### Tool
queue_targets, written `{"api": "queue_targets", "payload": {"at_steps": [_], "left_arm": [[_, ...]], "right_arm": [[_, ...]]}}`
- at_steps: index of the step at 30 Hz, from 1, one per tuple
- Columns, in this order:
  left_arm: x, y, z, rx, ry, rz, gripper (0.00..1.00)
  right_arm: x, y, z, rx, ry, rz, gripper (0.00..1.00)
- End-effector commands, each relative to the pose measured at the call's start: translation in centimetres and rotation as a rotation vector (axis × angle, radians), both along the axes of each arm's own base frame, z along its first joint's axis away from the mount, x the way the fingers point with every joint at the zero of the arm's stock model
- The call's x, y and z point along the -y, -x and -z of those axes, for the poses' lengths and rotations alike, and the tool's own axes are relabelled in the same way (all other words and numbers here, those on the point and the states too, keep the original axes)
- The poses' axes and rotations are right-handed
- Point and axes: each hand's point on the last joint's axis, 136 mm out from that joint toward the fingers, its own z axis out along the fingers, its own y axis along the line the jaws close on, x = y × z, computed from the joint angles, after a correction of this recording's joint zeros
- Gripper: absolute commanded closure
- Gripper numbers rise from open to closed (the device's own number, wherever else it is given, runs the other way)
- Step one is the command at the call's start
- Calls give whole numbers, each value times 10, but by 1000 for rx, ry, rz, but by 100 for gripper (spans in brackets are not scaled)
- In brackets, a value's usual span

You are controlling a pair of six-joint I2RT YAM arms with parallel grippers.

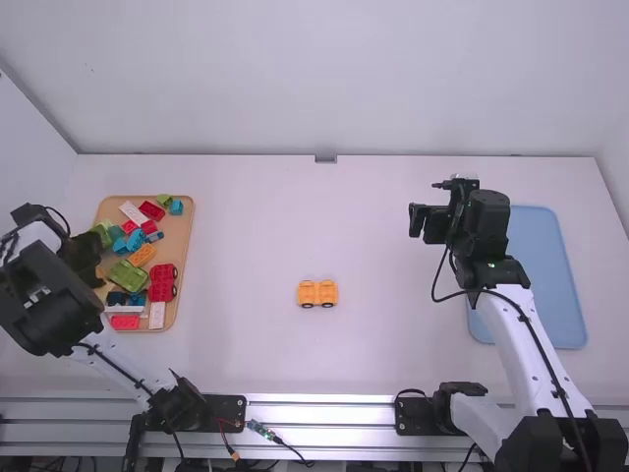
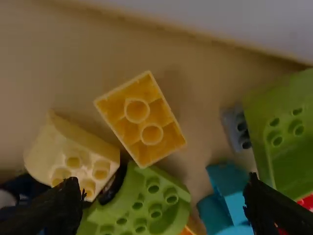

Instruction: Assemble lego blocks to make yellow taxi

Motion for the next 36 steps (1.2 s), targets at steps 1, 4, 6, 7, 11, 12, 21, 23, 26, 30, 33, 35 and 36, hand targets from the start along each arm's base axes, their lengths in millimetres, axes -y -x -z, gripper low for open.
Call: {"api": "queue_targets", "payload": {"at_steps": [1,4,6,7,11,12,21,23,26,30,33,35,36], "left_arm": [[0,-7,-8,25,30,-5,12],[-3,-1,-15,-11,25,-43,13],[-7,7,-17,-48,10,-96,13],[-9,9,-17,-61,0,-117,13],[-14,16,-12,-87,-27,-177,18],[-15,18,-8,-88,-32,-199,23],[-18,16,14,-50,-66,-212,23],[-17,16,16,-48,-67,-214,22],[-18,16,22,-37,-79,-214,22],[-19,15,29,-19,-94,-214,26],[-19,14,37,1,-110,-215,29],[-19,15,41,3,-112,-216,27],[-17,16,42,2,-110,-216,27]], "right_arm": [[-2,-7,-16,34,-2,-7,1],[-2,-7,-16,34,-2,-7,1],[-2,-7,-16,34,-1,-6,1],[-2,-7,-16,34,-2,-7,1],[-2,-7,-16,33,-2,-7,1],[-2,-7,-16,33,-3,-5,1],[-2,-6,-15,30,-4,-5,1],[-2,-7,-15,30,-3,-5,1],[-2,-6,-15,30,-1,-7,1],[-2,-6,-15,29,-1,-6,1],[-2,-6,-14,26,-1,-7,0],[-2,-6,-14,26,-1,-6,1],[-2,-6,-14,27,-2,-7,1]]}}
